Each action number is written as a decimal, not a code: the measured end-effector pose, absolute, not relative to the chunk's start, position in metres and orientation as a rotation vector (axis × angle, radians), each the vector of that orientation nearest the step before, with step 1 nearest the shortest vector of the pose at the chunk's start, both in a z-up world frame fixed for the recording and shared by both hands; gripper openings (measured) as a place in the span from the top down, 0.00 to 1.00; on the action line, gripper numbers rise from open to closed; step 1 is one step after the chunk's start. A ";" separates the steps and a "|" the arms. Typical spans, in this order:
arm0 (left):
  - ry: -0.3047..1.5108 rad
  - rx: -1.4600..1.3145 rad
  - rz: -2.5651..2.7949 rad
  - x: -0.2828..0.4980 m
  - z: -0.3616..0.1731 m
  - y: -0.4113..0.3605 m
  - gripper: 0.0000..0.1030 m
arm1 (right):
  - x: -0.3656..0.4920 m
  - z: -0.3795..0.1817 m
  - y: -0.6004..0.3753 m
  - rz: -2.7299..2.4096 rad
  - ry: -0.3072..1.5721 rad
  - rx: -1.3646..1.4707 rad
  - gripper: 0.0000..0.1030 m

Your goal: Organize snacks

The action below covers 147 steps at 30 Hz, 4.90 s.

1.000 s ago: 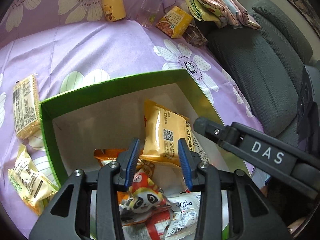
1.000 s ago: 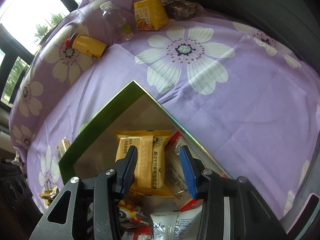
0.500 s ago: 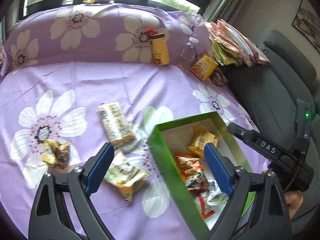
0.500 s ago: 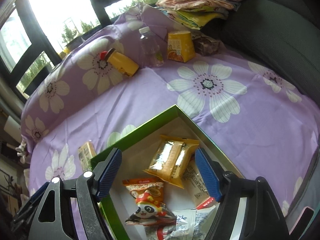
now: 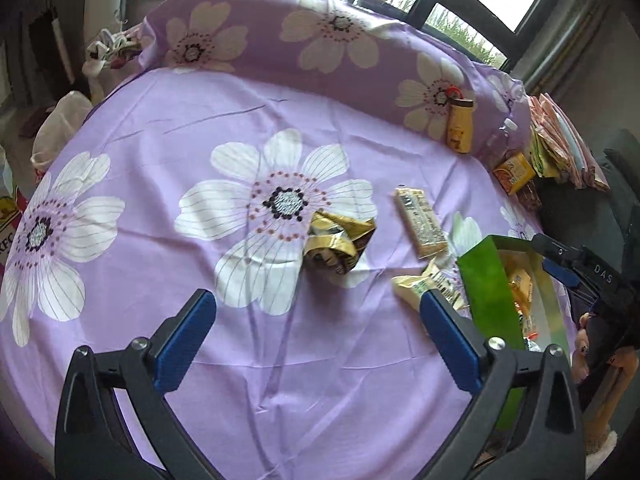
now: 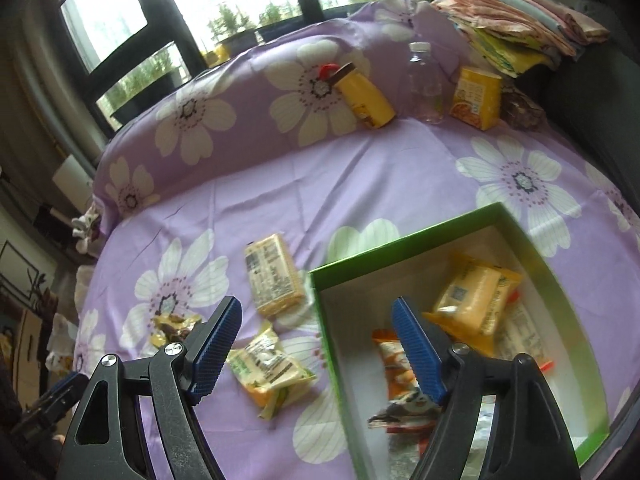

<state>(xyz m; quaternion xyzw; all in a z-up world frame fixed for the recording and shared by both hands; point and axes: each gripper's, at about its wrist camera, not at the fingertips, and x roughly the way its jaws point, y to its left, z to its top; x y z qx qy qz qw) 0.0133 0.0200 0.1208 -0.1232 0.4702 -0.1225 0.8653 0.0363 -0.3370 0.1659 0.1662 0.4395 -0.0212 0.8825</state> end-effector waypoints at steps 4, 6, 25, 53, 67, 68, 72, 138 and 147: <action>1.030 -0.302 -0.209 0.027 0.097 0.034 0.01 | 0.065 0.153 -0.293 0.051 0.986 0.287 0.24; 1.037 -0.297 -0.193 0.032 0.091 0.038 0.01 | 0.084 0.143 -0.273 0.061 1.020 0.222 0.24; 1.054 -0.189 -0.198 0.035 0.082 0.028 0.01 | 0.203 0.040 -0.256 -0.094 1.343 0.076 0.24; 1.086 -0.167 -0.177 0.029 0.073 0.018 0.01 | 0.028 0.096 -0.211 0.290 1.308 0.353 0.42; 1.181 -0.223 -0.263 0.020 0.058 0.002 0.16 | 0.014 0.079 -0.232 0.211 1.326 0.437 0.33; 1.193 -0.229 -0.277 0.018 0.056 -0.001 0.21 | 0.013 0.082 -0.237 0.199 1.308 0.447 0.33; 1.235 -0.244 -0.343 0.011 0.051 -0.016 0.32 | 0.011 0.087 -0.250 0.159 1.261 0.498 0.33; 1.095 -0.069 -0.868 -0.007 0.098 -0.281 0.70 | -0.022 0.136 -0.433 -0.211 0.977 0.654 0.40; 1.126 -0.076 -0.865 -0.003 0.089 -0.286 0.70 | -0.020 0.119 -0.443 -0.204 1.013 0.741 0.40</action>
